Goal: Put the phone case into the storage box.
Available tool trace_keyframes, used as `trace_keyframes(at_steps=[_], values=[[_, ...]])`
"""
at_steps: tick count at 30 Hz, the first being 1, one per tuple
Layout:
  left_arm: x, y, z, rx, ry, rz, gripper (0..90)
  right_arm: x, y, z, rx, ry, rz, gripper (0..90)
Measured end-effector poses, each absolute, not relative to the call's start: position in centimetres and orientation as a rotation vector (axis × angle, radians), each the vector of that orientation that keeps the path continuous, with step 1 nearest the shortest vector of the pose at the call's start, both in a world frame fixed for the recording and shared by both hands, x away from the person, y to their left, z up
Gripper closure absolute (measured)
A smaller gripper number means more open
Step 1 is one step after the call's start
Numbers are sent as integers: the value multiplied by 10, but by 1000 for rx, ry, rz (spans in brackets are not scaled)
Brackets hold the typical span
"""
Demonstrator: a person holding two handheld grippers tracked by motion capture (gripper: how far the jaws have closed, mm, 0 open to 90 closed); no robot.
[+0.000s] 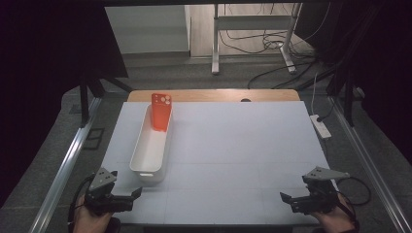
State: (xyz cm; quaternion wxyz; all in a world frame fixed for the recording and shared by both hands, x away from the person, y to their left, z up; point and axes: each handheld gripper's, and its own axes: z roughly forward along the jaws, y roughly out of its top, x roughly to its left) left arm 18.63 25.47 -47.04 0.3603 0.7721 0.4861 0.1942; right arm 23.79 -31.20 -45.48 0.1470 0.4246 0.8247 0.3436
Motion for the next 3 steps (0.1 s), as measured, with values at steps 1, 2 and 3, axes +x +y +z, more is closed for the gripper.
trace_keyframes(at_steps=[1, 2, 3], values=[[186, 255, -470, 1982, 1254, 498, 0, 238, -312, -455, 1223, 2376, 984, 3], [186, 255, -470, 1982, 1254, 498, 0, 238, -312, -455, 1222, 2377, 982, 3], [187, 255, -470, 1980, 1257, 493, 0, 238, -312, -455, 1227, 2378, 981, 1]])
